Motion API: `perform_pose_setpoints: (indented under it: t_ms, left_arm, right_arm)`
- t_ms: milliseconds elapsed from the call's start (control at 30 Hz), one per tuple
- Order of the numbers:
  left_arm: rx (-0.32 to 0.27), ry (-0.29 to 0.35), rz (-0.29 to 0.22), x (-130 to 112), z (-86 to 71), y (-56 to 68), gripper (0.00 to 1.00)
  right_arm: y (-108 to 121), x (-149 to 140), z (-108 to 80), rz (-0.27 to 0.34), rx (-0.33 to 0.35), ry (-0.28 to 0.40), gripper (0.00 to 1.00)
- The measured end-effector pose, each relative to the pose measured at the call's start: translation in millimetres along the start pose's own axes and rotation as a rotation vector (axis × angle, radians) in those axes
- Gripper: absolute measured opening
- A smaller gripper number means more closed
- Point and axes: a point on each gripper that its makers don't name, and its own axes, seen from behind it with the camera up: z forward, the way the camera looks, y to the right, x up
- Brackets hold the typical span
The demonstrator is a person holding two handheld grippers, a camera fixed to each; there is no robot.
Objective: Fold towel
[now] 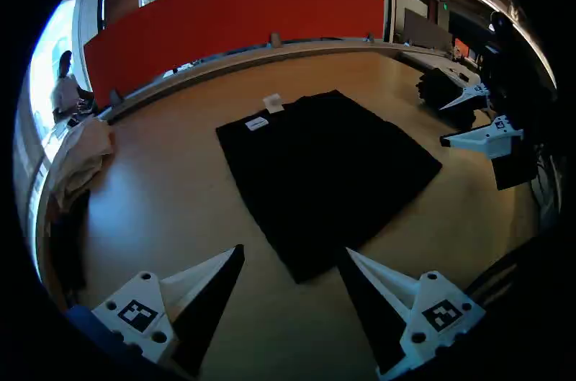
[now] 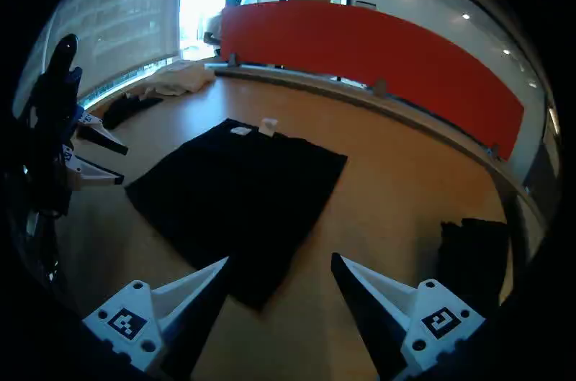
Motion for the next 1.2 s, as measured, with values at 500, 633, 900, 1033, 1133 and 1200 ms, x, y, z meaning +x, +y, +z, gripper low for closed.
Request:
perform_pose_setpoints:
  t_ms: [500, 633, 900, 1033, 1133, 1200]
  left_arm:
    - [-0.031, -0.087, -0.020, -33.2, 14.9, 7.5, 0.93]
    - [-0.027, -0.096, -0.028, -35.3, 16.3, 8.7, 0.91]
    - [-0.012, -0.108, -0.048, -35.5, 16.9, 4.4, 0.78]
    - [-0.004, -0.116, -0.032, -36.0, 17.6, 4.8, 0.74]
    - [-0.006, -0.120, -0.022, -36.2, 17.9, 6.9, 0.67]
    - [-0.007, -0.124, -0.019, -36.2, 18.2, 8.2, 0.65]
  right_arm:
    - [-14.3, -38.5, 17.3, -0.023, 0.041, -0.074, 0.98]
    - [-18.0, -45.1, 19.1, -0.017, 0.062, -0.092, 0.93]
    - [-17.1, -48.7, 19.3, 0.001, 0.079, -0.108, 0.73]
    - [-17.4, -52.3, 19.5, 0.008, 0.089, -0.123, 0.61]
    - [-16.5, -52.8, 19.3, 0.009, 0.089, -0.124, 0.60]
    - [-16.5, -53.1, 19.4, 0.006, 0.089, -0.124, 0.60]
